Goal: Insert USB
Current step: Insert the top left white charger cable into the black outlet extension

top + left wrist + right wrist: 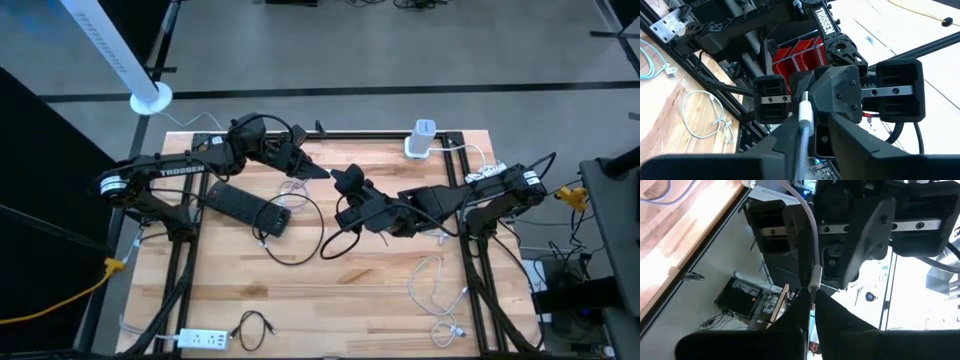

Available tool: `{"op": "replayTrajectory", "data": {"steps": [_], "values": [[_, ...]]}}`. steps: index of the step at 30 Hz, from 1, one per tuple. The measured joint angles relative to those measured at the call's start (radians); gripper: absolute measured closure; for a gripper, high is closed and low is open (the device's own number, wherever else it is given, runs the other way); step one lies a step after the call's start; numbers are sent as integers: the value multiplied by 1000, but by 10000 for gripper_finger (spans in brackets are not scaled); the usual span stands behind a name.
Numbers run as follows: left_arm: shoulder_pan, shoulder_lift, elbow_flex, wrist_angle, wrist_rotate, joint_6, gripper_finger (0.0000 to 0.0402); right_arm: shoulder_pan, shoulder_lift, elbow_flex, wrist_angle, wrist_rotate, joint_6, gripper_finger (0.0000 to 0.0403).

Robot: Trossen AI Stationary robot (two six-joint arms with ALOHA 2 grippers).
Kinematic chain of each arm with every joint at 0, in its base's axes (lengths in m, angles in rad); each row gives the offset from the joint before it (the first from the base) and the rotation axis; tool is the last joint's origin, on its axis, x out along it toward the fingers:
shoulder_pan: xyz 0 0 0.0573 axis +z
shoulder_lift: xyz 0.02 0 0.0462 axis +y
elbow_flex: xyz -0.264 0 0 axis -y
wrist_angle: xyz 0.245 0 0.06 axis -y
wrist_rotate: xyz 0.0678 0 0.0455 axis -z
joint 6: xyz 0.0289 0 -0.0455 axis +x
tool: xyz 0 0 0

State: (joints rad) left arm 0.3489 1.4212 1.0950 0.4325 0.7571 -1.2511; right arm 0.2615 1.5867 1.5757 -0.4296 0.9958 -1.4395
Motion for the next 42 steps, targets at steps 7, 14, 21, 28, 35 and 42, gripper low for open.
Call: {"op": "replayTrajectory", "data": {"steps": [7,14,21,28,35,42], "values": [[0,0,0,1,-12,-17,220,0,2,0,-3,-2,-1,402],[0,0,0,-7,-35,-33,242,0,2,-1,-1,-1,-1,402],[1,0,-3,-14,-35,-5,344,0,2,-1,7,0,-1,402],[5,0,-3,-13,-45,8,384,0,2,0,7,5,-1,402],[8,0,-3,-13,-31,-4,352,0,-1,-1,5,-1,-1,402],[18,0,-3,-11,-25,1,321,0,-6,-2,3,-5,-2,402]]}}
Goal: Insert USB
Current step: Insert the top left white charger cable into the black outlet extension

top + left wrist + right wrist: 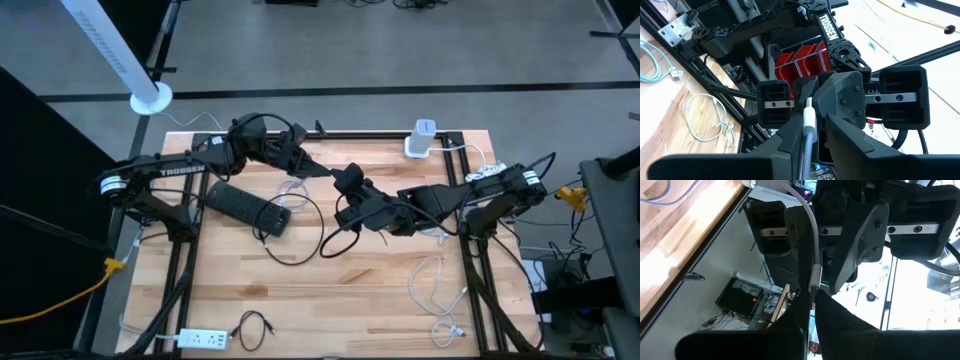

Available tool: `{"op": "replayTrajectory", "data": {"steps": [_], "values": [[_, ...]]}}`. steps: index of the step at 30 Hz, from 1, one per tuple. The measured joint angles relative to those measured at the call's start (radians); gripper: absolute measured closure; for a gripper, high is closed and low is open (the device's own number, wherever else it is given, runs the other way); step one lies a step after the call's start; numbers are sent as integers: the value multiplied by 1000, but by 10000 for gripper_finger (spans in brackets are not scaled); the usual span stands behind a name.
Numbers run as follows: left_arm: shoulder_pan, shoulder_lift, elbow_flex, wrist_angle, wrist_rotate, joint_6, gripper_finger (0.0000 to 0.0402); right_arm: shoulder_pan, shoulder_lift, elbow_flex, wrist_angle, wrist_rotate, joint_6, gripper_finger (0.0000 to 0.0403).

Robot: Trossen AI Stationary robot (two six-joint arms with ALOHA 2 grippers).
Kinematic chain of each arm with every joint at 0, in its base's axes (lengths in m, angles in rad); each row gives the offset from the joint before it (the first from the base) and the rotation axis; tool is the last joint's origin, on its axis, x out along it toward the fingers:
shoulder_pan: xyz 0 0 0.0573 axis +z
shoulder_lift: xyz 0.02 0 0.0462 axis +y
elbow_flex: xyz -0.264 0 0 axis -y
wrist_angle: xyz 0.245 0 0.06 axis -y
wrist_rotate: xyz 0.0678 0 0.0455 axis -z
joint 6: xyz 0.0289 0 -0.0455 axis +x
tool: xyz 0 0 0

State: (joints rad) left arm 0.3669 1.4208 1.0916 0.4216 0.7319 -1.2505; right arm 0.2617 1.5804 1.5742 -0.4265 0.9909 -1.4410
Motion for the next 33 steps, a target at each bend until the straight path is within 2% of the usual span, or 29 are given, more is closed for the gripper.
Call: {"op": "replayTrajectory", "data": {"steps": [7,17,33], "values": [[8,0,0,0,-1,0,315,1,0,0,-1,13,-3,401],[10,0,0,-7,10,-7,334,1,-1,0,-9,25,-3,401],[11,-1,0,-4,33,0,329,-6,-2,0,-2,30,-3,401]]}}
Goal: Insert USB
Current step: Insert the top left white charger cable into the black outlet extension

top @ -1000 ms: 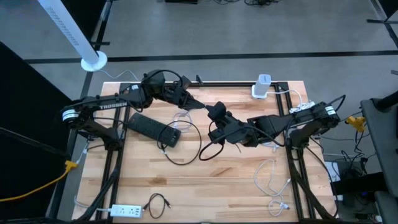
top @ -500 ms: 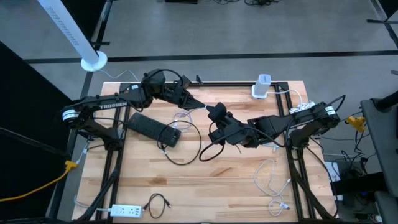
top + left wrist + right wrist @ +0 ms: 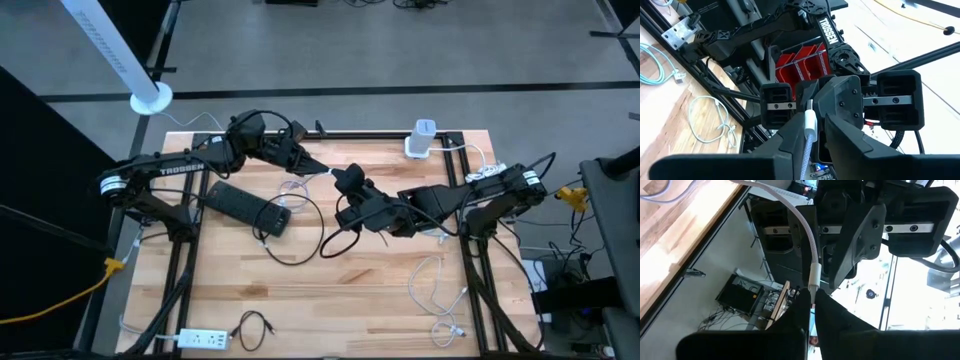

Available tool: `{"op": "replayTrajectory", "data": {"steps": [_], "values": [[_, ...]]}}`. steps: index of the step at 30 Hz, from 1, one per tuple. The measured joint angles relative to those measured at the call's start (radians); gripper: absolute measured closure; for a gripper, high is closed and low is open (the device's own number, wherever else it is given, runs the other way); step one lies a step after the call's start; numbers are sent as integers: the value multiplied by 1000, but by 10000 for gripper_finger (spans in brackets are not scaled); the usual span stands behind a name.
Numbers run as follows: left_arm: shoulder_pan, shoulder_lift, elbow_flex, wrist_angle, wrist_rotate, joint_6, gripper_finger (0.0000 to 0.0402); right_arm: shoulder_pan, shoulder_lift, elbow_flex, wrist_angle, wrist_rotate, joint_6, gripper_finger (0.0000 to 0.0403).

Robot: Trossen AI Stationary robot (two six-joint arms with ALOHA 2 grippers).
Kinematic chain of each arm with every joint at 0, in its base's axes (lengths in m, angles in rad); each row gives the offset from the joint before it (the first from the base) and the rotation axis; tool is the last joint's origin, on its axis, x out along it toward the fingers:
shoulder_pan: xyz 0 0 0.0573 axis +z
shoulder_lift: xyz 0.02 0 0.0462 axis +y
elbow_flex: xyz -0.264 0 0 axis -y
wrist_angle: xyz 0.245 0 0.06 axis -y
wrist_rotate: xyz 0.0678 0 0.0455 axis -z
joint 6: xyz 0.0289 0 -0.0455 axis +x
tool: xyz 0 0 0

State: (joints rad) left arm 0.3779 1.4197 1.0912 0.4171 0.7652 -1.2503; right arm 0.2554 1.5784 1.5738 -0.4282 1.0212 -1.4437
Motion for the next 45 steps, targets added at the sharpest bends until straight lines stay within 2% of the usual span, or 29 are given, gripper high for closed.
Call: {"op": "replayTrajectory", "data": {"steps": [23,45], "values": [[-1,-2,0,-14,10,11,315,-4,0,3,49,15,-41,402],[6,-1,0,-13,9,-43,330,-4,0,3,44,0,-42,403]]}}
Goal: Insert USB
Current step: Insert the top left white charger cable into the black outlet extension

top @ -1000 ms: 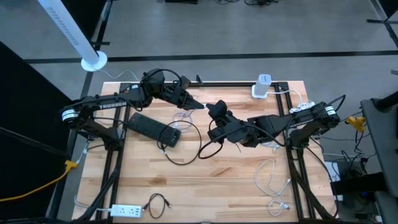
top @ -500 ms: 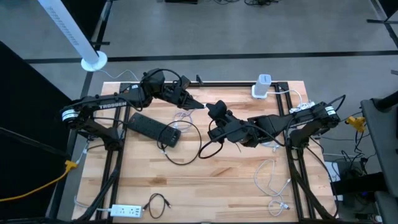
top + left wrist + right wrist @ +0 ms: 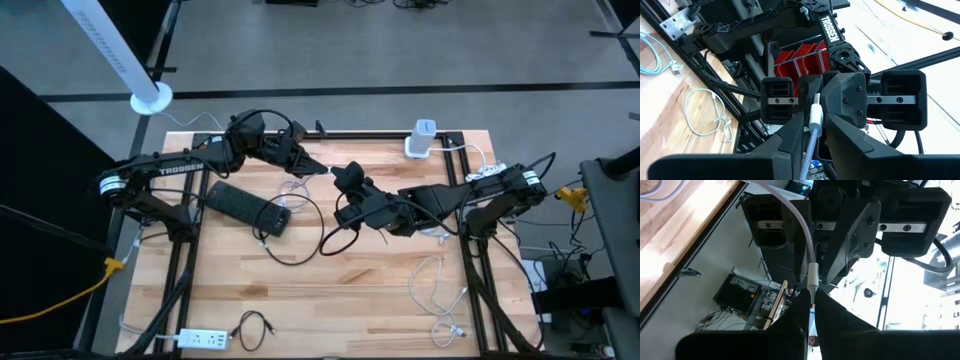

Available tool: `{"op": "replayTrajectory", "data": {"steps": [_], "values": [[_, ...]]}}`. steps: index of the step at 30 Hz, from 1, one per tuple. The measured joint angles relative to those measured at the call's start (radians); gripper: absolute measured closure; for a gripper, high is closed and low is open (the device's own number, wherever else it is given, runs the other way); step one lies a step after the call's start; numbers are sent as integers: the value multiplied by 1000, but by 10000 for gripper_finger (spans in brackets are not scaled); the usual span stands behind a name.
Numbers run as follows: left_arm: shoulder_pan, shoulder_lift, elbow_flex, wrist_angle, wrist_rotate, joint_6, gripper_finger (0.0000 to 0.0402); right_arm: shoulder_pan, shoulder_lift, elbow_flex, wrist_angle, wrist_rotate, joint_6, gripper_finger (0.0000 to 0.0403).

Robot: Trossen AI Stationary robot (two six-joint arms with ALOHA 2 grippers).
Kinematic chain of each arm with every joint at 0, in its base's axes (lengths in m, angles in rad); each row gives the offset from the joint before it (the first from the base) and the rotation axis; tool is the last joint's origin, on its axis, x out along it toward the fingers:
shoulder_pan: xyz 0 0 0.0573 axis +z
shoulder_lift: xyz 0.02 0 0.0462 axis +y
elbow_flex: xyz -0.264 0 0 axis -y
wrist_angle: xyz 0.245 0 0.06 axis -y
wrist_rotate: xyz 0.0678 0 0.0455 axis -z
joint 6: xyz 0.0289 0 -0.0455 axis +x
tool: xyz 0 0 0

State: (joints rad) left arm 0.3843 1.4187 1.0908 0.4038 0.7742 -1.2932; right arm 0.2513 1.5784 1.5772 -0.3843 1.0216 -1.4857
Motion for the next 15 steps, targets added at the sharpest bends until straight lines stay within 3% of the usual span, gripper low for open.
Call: {"op": "replayTrajectory", "data": {"steps": [9,15], "values": [[0,0,0,1,21,23,342,-1,0,0,0,-1,0,403],[0,1,-1,0,20,80,395,0,-2,2,0,0,-19,403]]}}
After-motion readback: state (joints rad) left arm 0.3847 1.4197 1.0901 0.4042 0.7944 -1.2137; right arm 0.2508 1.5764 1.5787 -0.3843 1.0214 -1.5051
